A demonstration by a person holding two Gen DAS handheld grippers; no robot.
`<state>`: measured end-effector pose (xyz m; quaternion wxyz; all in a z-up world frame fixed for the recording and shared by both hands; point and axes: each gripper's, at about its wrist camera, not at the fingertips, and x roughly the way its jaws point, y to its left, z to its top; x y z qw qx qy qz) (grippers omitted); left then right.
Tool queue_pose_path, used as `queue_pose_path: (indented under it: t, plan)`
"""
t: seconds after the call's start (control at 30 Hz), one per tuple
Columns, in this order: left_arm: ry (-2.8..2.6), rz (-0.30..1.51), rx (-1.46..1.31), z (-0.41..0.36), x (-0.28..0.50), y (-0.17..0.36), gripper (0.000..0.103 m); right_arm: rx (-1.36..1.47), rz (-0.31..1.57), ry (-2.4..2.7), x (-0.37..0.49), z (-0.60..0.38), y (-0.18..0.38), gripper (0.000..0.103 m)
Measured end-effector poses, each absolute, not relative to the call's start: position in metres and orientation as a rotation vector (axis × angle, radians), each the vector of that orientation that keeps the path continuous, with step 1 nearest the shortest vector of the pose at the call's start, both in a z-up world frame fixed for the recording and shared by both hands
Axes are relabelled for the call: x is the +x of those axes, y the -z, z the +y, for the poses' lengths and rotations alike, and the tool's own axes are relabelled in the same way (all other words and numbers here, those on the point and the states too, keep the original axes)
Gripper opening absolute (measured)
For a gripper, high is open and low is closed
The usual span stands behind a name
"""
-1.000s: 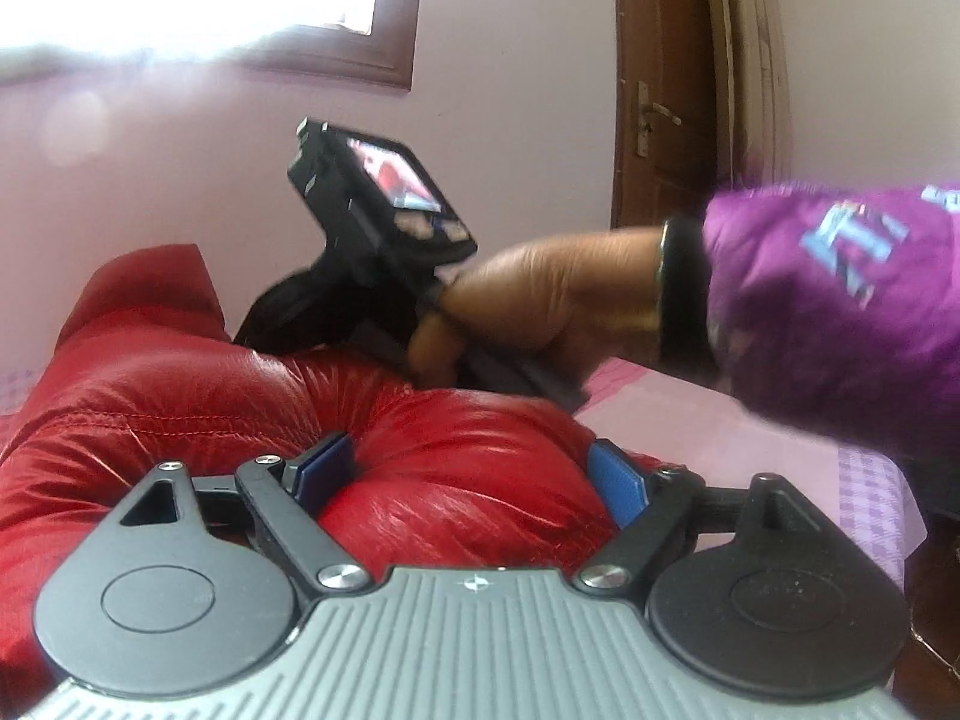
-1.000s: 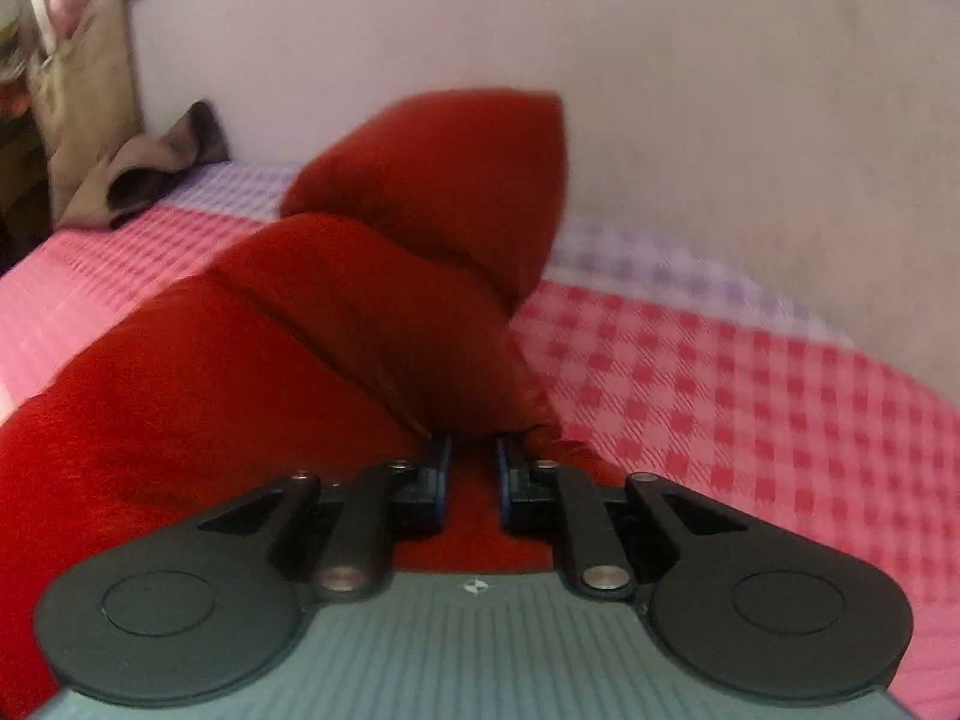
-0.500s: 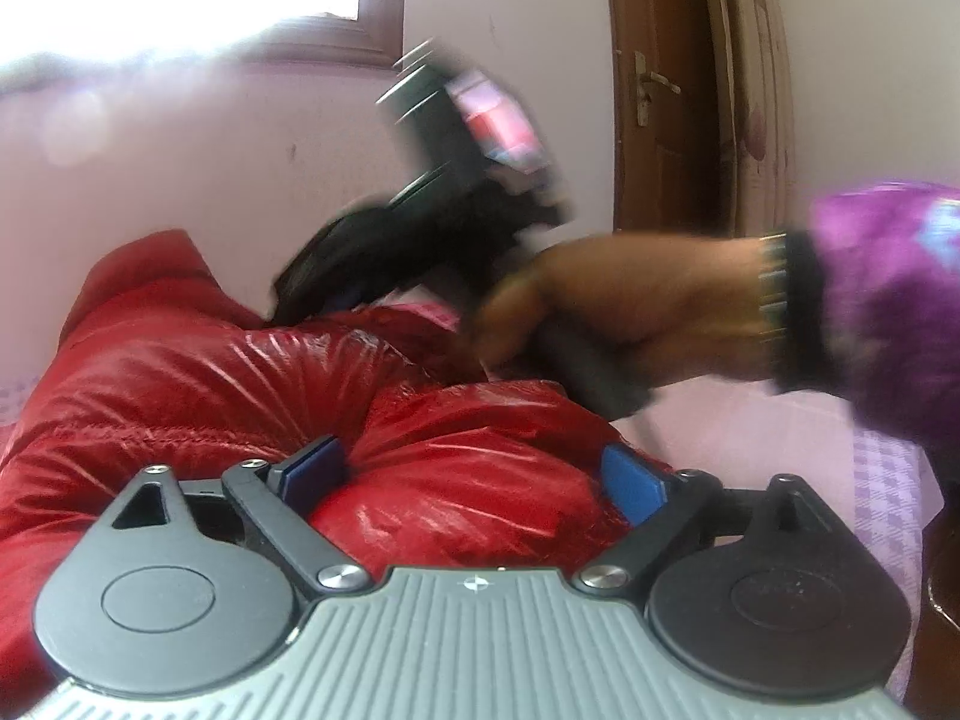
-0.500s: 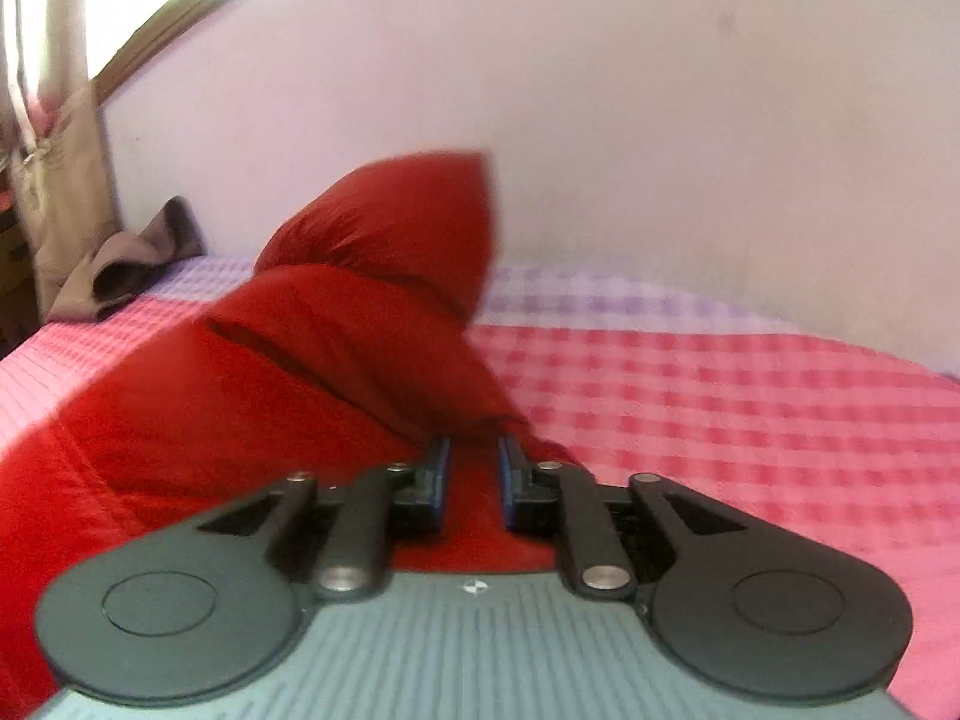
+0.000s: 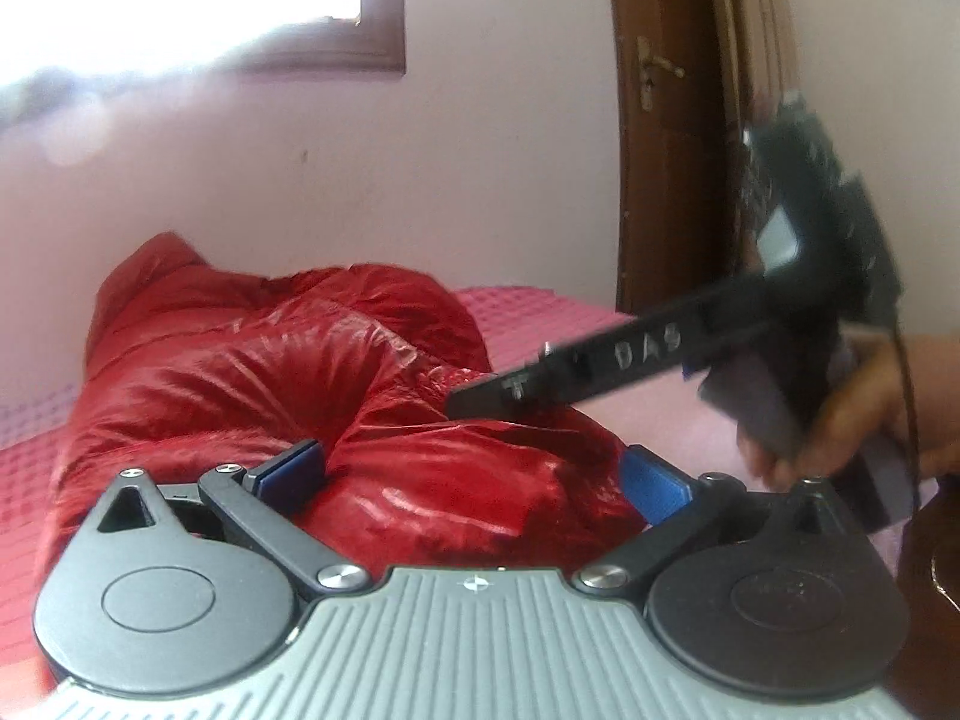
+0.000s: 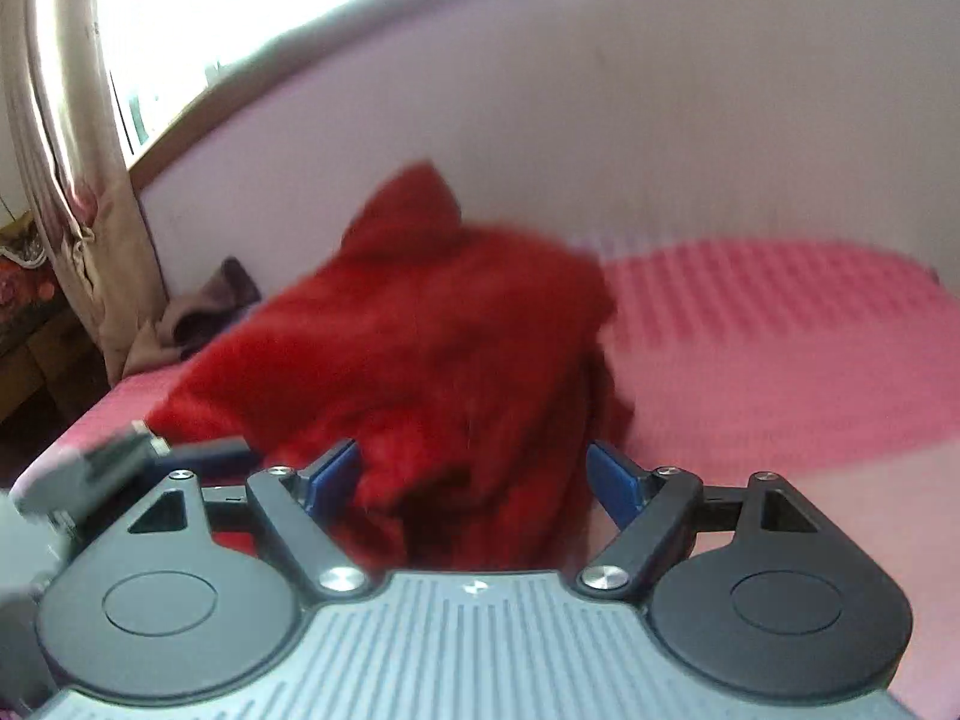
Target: Fold large clothes
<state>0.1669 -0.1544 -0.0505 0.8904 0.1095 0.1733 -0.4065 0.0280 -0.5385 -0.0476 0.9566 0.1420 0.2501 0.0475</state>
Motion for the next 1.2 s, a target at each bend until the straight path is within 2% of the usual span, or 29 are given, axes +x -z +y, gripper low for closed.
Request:
queue_pose_path:
  t: [0.27,0.53,1.03,1.2]
  plan:
    - [0.74,0.411,0.269,-0.128,0.159,0.026,0.103,0.438,0.549,-0.054,0.033,-0.545,0.073,0.1]
    - [0.642,0.435,0.262,-0.105,0.173,0.019,0.103,0.473,0.538,-0.028,0.033,-0.545,0.088,0.103]
    - [0.598,0.431,0.3,-0.095,0.204,0.018,0.103,0.556,0.52,-0.065,0.033,-0.552,0.099,0.103]
    - [0.684,0.474,0.113,-0.067,0.233,0.006,0.103,0.606,0.52,-0.09,0.034,-0.556,0.106,0.103]
